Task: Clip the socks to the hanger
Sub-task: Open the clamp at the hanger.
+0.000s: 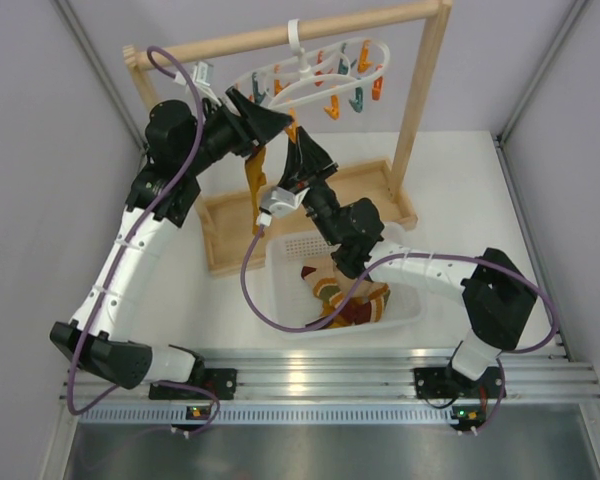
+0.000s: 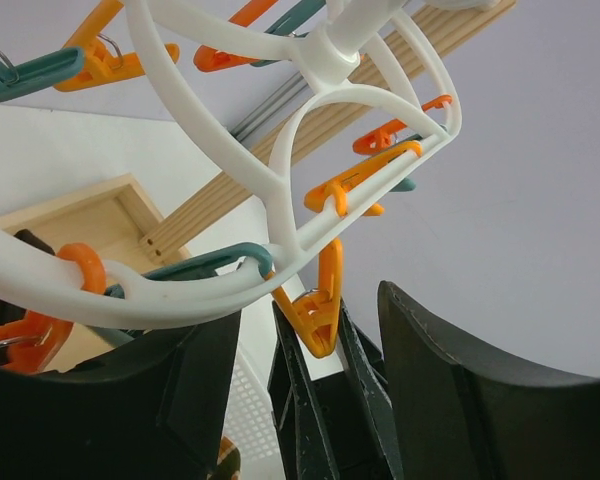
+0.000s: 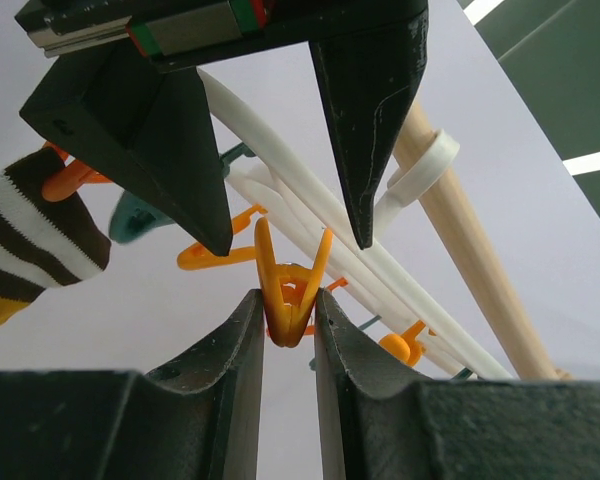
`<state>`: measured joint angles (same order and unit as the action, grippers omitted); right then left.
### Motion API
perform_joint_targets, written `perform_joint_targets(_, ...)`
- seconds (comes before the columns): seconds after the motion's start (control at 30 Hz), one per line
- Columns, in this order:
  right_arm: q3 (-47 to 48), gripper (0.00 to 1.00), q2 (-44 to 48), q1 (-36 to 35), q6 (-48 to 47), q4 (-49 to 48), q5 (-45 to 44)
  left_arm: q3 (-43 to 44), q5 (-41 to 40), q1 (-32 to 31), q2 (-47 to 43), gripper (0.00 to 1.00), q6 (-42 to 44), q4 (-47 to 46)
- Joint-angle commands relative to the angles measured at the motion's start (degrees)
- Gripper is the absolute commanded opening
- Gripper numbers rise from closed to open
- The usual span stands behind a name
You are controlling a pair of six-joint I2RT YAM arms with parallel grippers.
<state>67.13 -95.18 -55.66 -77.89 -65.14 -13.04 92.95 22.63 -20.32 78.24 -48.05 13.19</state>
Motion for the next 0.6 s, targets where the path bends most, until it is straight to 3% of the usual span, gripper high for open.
perform_joint_targets(0.0,1.5,0.00,-0.2,0.1,1.2,-1.0,0.2,0.7,-0.7,-0.3,-3.3,0.62,0.2,-1.4)
perform_joint_targets(0.57,0.0,0.00,0.1,0.6,-0.9,-3.1,3.3,2.9,-1.4,-1.0,0.3,0.63,0.1,-1.4)
